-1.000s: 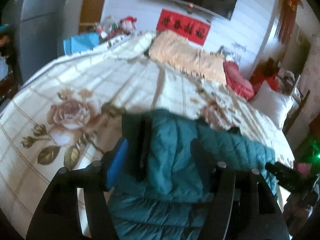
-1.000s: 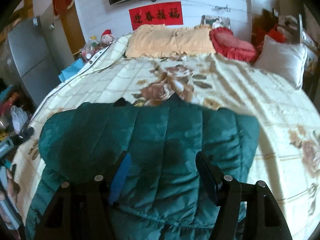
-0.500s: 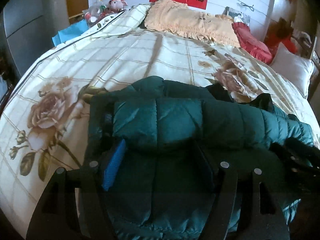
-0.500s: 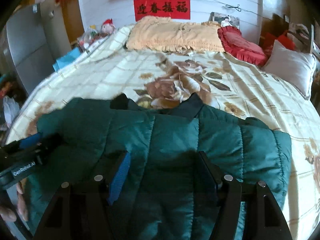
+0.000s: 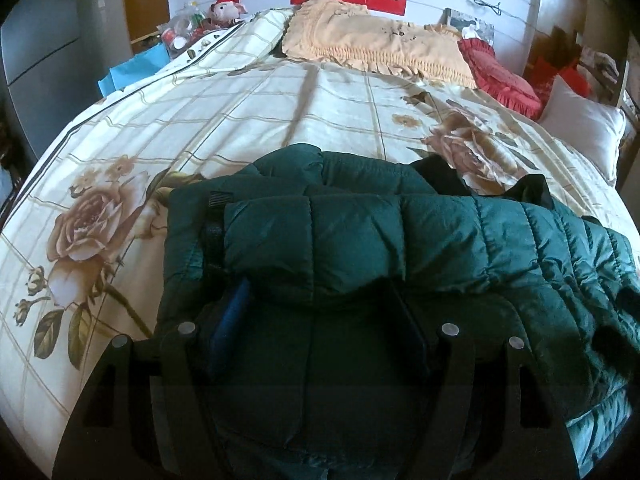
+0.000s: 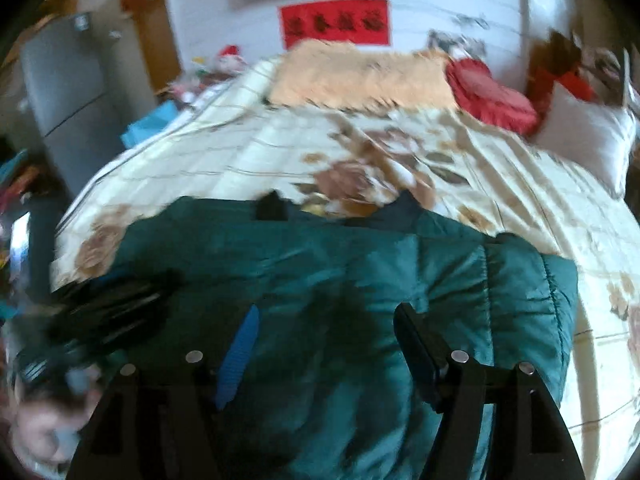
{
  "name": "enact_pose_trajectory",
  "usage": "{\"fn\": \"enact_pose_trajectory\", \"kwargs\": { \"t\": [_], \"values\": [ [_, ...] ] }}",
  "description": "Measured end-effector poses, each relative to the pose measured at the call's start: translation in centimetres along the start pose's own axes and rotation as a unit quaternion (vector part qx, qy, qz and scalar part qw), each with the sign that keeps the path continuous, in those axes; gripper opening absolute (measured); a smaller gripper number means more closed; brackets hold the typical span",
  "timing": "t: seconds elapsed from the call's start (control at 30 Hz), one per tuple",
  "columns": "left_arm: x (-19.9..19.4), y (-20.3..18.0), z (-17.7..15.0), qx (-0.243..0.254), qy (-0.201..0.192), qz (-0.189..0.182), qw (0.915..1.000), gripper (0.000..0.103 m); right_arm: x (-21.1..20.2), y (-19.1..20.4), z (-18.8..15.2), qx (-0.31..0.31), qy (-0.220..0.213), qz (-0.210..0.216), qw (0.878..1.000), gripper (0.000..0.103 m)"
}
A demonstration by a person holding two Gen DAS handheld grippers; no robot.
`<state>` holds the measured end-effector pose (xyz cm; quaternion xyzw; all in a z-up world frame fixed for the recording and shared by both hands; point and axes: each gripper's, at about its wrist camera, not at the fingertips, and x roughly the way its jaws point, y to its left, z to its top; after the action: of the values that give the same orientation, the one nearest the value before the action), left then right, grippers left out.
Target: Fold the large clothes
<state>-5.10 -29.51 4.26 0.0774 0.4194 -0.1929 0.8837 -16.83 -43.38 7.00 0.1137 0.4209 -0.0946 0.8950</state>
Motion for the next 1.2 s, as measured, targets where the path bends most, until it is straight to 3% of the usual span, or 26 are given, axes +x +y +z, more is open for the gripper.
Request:
{"fn": "enact_pose_trajectory", "kwargs": {
  "t": [0.2,0.37,0.47,0.6,0.83,0.93,1.07,1.2],
  "values": [
    [-0.1,-0.2,-0.1,0.003,-0.002,0.000,1.0000,0.070,2.5,1.5,-3.1,-0.029,0.037,-0.021,0.999,0.068],
    [-0.1,-0.1,-0.2,0.001,-0.003,-0.002,1.0000,0.070,2.2,1.2,-3.0,-0.034,0.051,-0.009,0.998,0.068],
    [-0.1,-0.2,-0.2,-0.001,-0.006,-0.004,1.0000,0.070,-0.4,-0.4,-2.4,-0.017,0.022,0.001,1.000,0.068],
    [-0.2,-0.1,-0.3,0.000,-0.006,-0.003,1.0000,0.070,-3.0,-4.1,-1.8,0.004,-0.014,-0.042,0.999,0.070],
    [-0.2,0.0,-0.3,0.000,-0.010,-0.003,1.0000,0.071,0.3,-11.0,-1.7,0.043,0.029,-0.104,0.993,0.070],
    [-0.3,0.0,-0.2,0.001,-0.014,-0.004,0.9999,0.071,2.2,-13.2,-2.7,0.082,0.048,-0.089,0.992,0.070],
    [-0.5,0.1,-0.3,0.004,-0.022,-0.004,0.9997,0.071,2.2,-13.6,-2.9,0.088,0.050,-0.095,0.990,0.074],
    [-1.3,0.2,-0.4,0.013,-0.022,-0.009,0.9996,0.071,-1.2,-12.5,-2.5,0.085,0.025,-0.105,0.991,0.074]
  ]
}}
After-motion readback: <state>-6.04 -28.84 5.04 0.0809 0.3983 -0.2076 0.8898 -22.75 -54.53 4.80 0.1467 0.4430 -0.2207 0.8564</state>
